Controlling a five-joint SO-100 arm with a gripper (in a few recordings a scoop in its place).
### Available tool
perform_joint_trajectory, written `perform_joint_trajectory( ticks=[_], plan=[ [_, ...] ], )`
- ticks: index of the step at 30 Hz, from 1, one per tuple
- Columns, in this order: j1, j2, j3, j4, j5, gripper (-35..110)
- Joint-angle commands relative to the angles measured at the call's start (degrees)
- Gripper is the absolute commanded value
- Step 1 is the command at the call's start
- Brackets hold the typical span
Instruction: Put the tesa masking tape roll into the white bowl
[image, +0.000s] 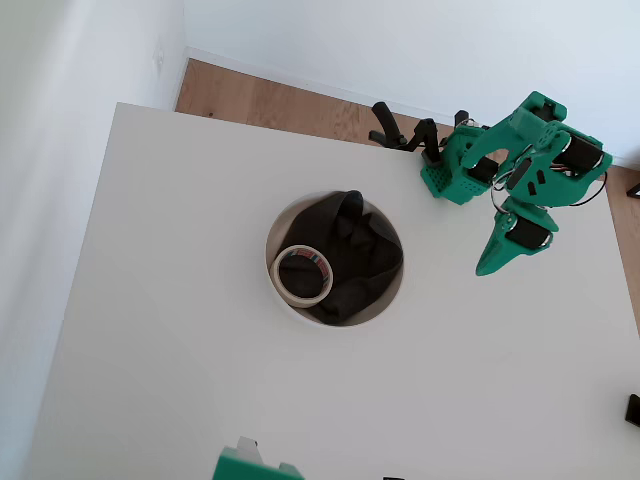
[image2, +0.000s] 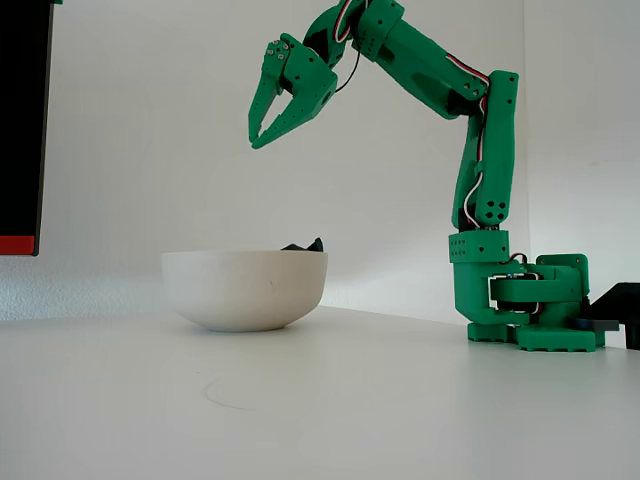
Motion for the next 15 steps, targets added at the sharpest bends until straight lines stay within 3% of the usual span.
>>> perform_joint_trajectory(
  ticks=[1, 7, 15],
  plan=[
    [-8.44, 11.25, 0.88, 5.19, 0.0, -8],
    [-18.02, 25.58, 13.8, 6.68, 1.23, -8],
    [-14.94, 45.26, 42.54, -1.58, -0.97, -8]
  ],
)
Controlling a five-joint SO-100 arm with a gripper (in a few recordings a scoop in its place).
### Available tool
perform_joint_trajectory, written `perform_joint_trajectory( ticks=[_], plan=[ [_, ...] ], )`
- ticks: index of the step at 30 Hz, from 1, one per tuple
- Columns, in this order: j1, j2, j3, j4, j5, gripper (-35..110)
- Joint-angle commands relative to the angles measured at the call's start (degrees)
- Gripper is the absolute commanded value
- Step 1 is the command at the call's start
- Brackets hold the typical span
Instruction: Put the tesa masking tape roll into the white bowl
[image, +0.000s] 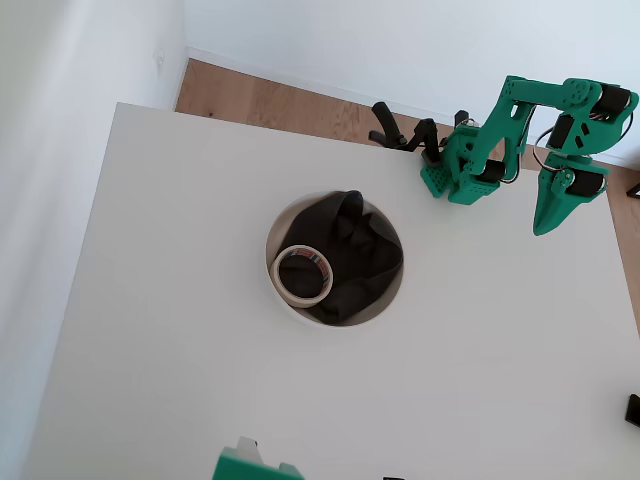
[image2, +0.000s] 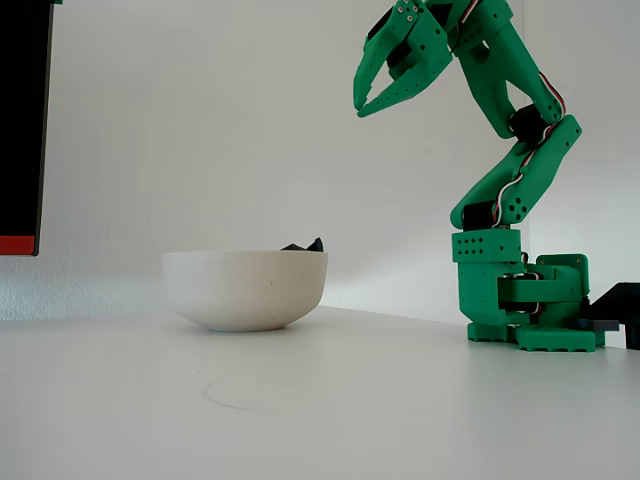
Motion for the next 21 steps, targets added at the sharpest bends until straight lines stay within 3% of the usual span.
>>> perform_joint_trajectory(
  ticks=[1, 9, 21],
  plan=[
    [2.72, 8.96, 13.62, -3.96, -0.97, -8],
    [2.72, 25.49, 37.71, -9.05, -1.49, -8],
    [2.29, 38.32, 56.95, -14.06, -1.41, -8]
  ],
)
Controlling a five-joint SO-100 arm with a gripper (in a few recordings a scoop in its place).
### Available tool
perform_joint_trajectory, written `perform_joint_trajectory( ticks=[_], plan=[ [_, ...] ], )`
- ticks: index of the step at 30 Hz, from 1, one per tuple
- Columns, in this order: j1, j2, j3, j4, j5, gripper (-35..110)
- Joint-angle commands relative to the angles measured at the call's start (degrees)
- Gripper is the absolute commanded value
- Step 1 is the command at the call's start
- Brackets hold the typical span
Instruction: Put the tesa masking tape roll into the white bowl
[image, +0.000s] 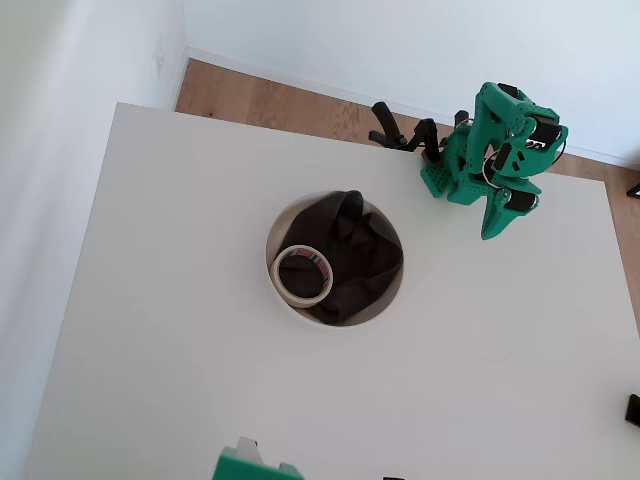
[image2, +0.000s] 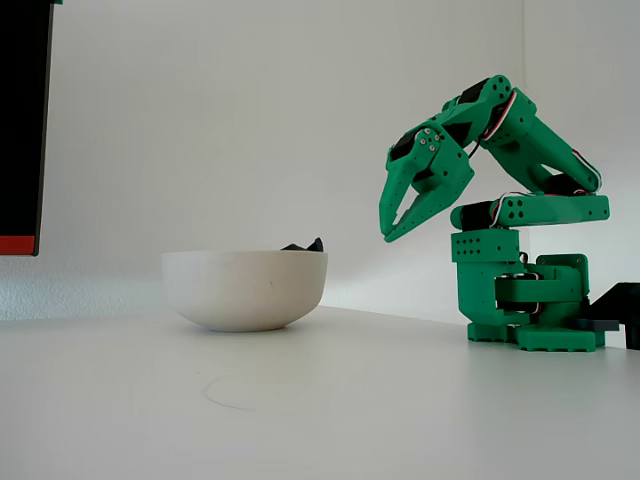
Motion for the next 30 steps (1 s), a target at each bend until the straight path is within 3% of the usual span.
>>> perform_joint_trajectory(
  ticks=[1, 7, 17, 30],
  plan=[
    [0.26, 2.81, 4.13, -1.23, 0.35, -8],
    [0.44, 12.13, 9.23, 2.55, -0.09, -8],
    [1.49, 12.13, 12.83, 2.81, -0.35, -8],
    [-4.66, 12.13, 13.8, 2.99, 0.35, -8]
  ],
)
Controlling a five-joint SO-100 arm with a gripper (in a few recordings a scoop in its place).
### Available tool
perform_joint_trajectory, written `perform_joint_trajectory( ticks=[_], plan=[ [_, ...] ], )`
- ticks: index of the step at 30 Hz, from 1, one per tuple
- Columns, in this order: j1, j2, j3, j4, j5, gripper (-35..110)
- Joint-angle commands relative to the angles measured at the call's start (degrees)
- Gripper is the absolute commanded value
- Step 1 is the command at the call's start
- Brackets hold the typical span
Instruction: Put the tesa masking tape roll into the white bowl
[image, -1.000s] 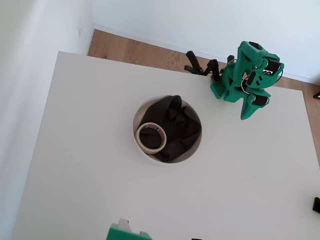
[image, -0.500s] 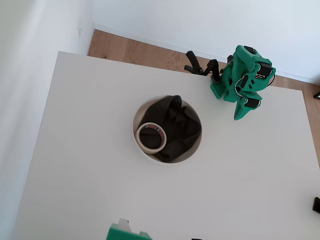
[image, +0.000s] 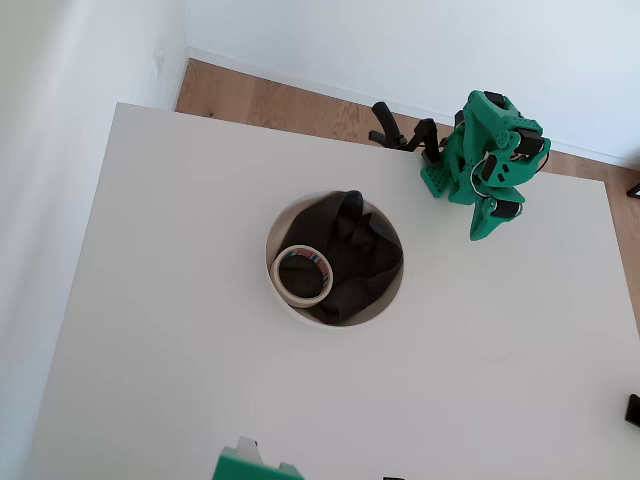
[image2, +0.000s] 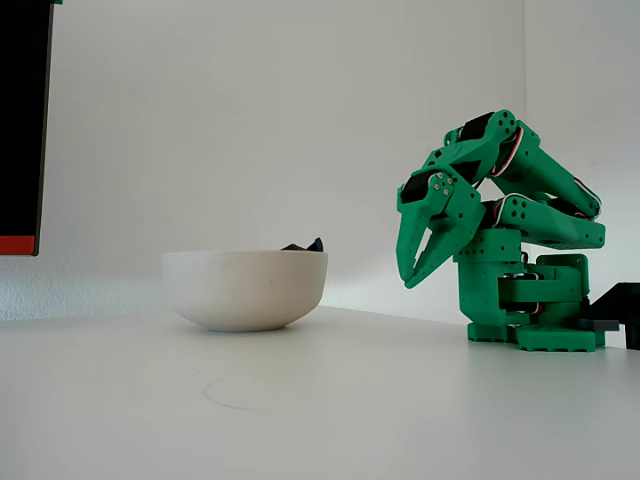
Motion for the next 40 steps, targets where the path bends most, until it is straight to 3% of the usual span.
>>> perform_joint_trajectory(
  ticks=[1, 40],
  plan=[
    [-1.14, 0.62, 0.18, -0.26, 1.05, -8],
    [5.8, 0.53, 0.26, -0.35, 0.18, -8]
  ],
)
